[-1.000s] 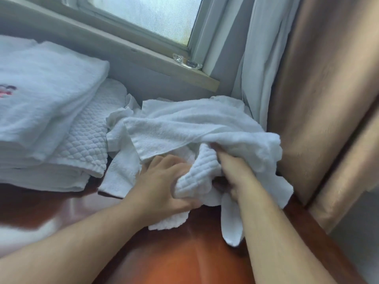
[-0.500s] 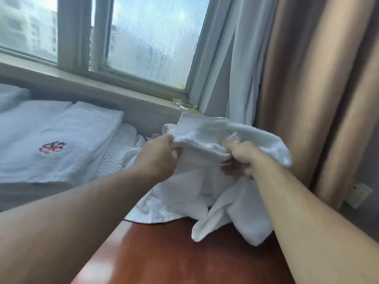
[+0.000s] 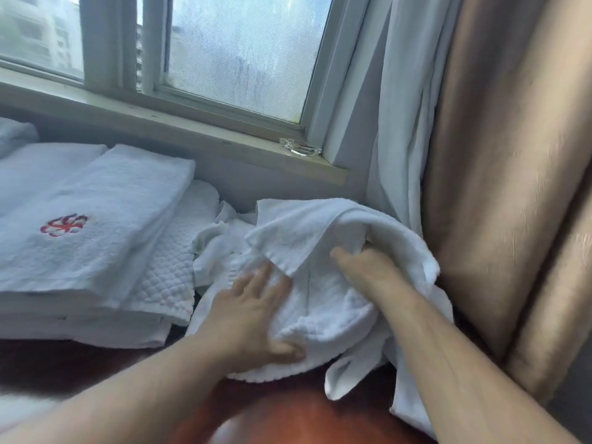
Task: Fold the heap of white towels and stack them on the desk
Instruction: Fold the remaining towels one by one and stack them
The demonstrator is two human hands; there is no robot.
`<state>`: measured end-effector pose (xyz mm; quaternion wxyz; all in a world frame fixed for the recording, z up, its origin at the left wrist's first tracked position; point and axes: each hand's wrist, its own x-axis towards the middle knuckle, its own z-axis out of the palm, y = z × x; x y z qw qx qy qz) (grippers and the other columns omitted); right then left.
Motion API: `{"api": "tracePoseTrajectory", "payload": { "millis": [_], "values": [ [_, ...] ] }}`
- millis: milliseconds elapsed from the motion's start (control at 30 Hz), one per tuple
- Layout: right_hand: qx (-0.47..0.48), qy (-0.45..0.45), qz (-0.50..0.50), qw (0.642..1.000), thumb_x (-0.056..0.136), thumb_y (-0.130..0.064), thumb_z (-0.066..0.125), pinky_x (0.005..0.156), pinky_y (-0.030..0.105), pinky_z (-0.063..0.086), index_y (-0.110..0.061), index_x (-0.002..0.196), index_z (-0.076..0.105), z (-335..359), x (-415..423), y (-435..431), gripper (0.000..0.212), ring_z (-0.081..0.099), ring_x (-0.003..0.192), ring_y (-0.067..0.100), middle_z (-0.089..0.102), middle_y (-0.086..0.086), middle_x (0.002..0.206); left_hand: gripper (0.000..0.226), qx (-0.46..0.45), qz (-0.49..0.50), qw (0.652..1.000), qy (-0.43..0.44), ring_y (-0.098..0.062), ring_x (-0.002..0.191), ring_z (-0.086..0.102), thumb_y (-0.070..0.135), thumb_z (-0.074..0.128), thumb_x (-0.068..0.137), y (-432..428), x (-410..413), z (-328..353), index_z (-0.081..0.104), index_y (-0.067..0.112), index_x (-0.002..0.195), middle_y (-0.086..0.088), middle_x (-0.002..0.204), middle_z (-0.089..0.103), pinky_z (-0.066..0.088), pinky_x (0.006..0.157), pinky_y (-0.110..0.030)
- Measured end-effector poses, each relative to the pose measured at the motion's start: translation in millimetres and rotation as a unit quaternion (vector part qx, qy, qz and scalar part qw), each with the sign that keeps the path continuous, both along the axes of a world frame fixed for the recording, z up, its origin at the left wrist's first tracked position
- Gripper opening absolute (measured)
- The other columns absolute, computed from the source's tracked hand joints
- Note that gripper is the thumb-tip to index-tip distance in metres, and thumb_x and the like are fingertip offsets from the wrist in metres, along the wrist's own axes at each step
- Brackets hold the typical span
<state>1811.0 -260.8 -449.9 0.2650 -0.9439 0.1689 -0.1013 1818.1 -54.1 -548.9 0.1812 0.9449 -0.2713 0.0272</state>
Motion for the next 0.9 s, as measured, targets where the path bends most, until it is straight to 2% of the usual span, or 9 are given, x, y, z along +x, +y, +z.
{"api": "tracePoseTrajectory", "payload": {
  "millis": [200,333,433,467,567,633,700,800,900],
  "values": [
    [-0.072,0.052,0.015,0.996,0.087,-0.076,0.048,0.116,0.036,0.030,-0.028,0.156,0.032,-38.6,45.2,-18.7,0.086,0.040,0.141,0.022,0.039,-0.001,0.157,0.105,-0.025,0.026,0.999,-0.013,-0.020,0.150,-0.023,0.089,0.030,0.059,-22.2,28.6,-17.9,-0.009,0.052,0.148,0.009,0.164,-0.024,0.002,0.121,-0.052],
    [-0.080,0.072,0.017,0.994,0.090,-0.076,0.037,0.107,0.030,0.030,-0.030,0.154,0.033,-45.8,59.3,-21.8,0.079,0.039,0.140,0.022,0.042,-0.003,0.154,0.088,-0.009,0.022,0.999,-0.027,-0.023,0.148,-0.031,0.077,0.023,0.073,-35.5,35.7,-24.2,-0.015,0.051,0.147,0.005,0.161,-0.030,-0.002,0.119,-0.057],
    [-0.181,0.130,0.021,0.975,0.101,-0.061,0.035,0.115,0.033,0.027,-0.022,0.157,0.026,-32.4,56.4,-14.7,0.069,0.035,0.141,0.027,0.036,0.005,0.155,0.088,0.009,0.011,1.000,-0.020,-0.025,0.149,-0.030,0.075,0.031,0.084,-30.0,29.4,-10.3,-0.017,0.046,0.152,0.003,0.161,-0.032,0.002,0.121,-0.058],
    [-0.175,0.115,0.011,0.978,0.104,-0.052,0.037,0.113,0.028,0.031,-0.018,0.156,0.029,-23.9,55.5,-9.7,0.062,0.036,0.141,0.030,0.037,0.010,0.155,0.089,0.017,0.006,1.000,-0.011,-0.025,0.150,-0.027,0.074,0.033,0.086,-24.6,27.3,-6.0,-0.016,0.043,0.153,0.002,0.162,-0.031,0.002,0.122,-0.056],
    [-0.131,0.048,-0.013,0.990,0.103,-0.029,0.047,0.075,0.015,0.048,-0.011,0.136,0.056,16.9,50.8,9.1,0.039,0.060,0.116,0.029,0.062,0.011,0.128,0.106,-0.007,0.007,1.000,0.011,-0.021,0.154,-0.016,0.084,0.033,0.078,-1.7,11.6,10.1,-0.023,0.037,0.154,0.002,0.165,-0.026,0.004,0.125,-0.046],
    [-0.048,-0.005,-0.015,0.999,0.099,-0.023,0.052,0.066,0.022,0.052,-0.020,0.121,0.065,51.9,40.5,21.7,0.026,0.067,0.090,0.025,0.067,0.005,0.100,0.116,-0.060,0.009,0.998,0.023,-0.015,0.154,-0.014,0.090,0.037,0.070,14.1,-4.4,28.9,-0.027,0.039,0.152,0.004,0.166,-0.019,0.002,0.125,-0.039],
    [0.152,-0.098,0.005,0.984,0.095,-0.019,0.055,0.071,0.031,0.054,-0.025,0.109,0.066,79.4,23.7,28.2,0.019,0.065,0.083,0.026,0.063,0.002,0.094,0.122,-0.126,0.004,0.992,0.024,-0.009,0.153,-0.011,0.090,0.048,0.068,26.4,-19.8,55.0,-0.022,0.039,0.155,0.007,0.168,-0.010,0.003,0.124,-0.035],
    [0.356,-0.267,0.044,0.894,0.091,-0.021,0.062,0.080,0.044,0.057,-0.014,0.100,0.073,116.5,-15.1,33.5,0.016,0.071,0.090,0.031,0.073,0.012,0.098,0.124,-0.208,-0.009,0.978,-0.017,-0.008,0.152,0.002,0.083,0.061,0.068,38.2,-37.6,96.0,-0.012,0.038,0.157,0.012,0.167,0.002,0.010,0.123,-0.033],
    [0.433,-0.358,0.125,0.818,0.083,-0.032,0.071,0.084,0.042,0.061,-0.020,0.090,0.081,153.3,-50.4,37.9,0.017,0.074,0.097,0.026,0.078,0.007,0.100,0.123,-0.226,-0.020,0.972,-0.064,-0.011,0.151,0.012,0.078,0.067,0.069,42.5,-51.4,128.1,-0.006,0.035,0.159,0.010,0.166,0.010,0.016,0.123,-0.033]
  ]
}}
